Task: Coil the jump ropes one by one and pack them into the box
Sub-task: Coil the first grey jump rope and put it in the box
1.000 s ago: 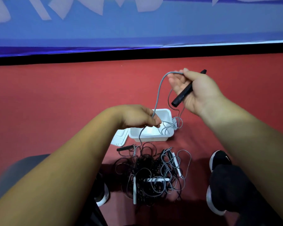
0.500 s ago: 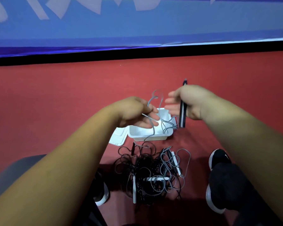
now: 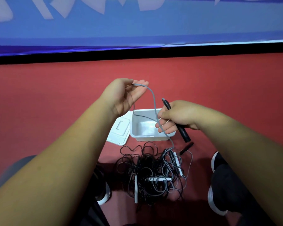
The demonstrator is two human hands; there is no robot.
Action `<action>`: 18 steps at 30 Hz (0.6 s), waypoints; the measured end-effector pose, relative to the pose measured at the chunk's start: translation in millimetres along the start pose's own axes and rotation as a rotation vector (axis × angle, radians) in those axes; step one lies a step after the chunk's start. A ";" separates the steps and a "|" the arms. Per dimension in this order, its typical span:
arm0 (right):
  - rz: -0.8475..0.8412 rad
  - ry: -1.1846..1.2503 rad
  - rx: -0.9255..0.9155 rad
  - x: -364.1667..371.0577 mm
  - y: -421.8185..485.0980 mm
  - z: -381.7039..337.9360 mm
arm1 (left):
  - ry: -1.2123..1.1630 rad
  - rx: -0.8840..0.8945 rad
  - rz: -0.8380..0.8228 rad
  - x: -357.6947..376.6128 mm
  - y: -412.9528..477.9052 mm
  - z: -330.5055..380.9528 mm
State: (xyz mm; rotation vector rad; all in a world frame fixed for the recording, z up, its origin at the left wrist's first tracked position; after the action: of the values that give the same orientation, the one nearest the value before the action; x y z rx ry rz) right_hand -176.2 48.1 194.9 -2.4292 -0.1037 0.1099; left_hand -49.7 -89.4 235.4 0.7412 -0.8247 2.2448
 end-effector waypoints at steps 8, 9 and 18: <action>0.056 0.231 -0.166 -4.4 -8.3 -25.6 | 0.219 -0.106 0.064 -8.5 4.2 -10.3; 0.041 0.258 -0.192 -5.1 -9.3 -28.5 | 0.266 -0.129 0.075 -10.5 5.0 -12.1; 0.131 0.426 -0.357 -18.2 -18.5 -40.9 | 0.987 -0.443 -0.100 -10.2 -7.0 -39.6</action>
State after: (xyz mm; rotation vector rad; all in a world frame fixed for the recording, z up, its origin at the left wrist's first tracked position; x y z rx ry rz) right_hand -190.7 33.8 238.9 -2.7534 0.2476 -0.3994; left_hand -49.4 -60.8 205.4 -0.5055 -0.6880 1.8736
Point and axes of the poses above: each hand's wrist, its own y-axis towards the middle knuckle, its own x-axis out of the palm, z = x × y, the point moved 6 cm from there along y, towards the middle knuckle, and after that the axes turned 12 degrees about -z, right-handed, at the moved point
